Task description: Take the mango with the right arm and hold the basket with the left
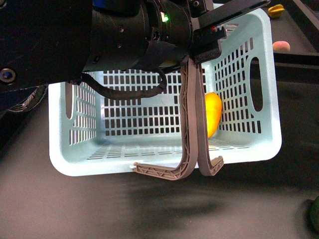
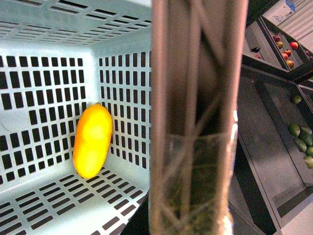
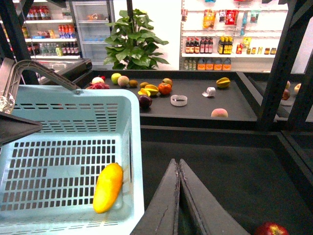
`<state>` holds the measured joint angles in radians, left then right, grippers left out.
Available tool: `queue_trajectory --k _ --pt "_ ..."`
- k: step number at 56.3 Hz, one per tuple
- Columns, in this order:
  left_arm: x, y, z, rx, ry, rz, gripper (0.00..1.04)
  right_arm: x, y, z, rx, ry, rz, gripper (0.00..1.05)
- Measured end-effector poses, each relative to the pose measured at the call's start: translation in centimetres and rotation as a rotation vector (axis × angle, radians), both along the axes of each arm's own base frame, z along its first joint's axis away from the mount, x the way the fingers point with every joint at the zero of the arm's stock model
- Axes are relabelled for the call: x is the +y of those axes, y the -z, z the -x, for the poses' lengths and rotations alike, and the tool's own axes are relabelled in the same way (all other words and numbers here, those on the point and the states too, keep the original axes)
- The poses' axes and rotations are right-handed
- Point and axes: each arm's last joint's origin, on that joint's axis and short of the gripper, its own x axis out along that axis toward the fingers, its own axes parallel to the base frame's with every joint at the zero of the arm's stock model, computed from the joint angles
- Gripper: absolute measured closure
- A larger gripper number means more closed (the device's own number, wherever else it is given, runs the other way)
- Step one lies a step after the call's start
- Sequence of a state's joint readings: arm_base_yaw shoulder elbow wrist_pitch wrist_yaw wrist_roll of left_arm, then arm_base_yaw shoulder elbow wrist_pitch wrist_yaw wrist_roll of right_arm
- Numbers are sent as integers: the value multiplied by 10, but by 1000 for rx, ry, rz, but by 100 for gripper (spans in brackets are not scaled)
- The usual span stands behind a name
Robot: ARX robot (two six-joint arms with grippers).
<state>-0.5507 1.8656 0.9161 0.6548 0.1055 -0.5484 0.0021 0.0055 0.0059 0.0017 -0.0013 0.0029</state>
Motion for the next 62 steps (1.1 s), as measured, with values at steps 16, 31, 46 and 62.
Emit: queue_trajectory --k 16,31,46,62 --pt "0 0 0 1 0 1 99 0 0 0 0 0 0 103" --pt "0 0 0 0 0 0 99 0 0 0 0 0 2 96" --pt "0 0 0 0 0 1 99 0 0 0 0 0 2 50" --pt "-9 1 -1 -35 -258 -102 99 0 0 0 0 0 0 7"
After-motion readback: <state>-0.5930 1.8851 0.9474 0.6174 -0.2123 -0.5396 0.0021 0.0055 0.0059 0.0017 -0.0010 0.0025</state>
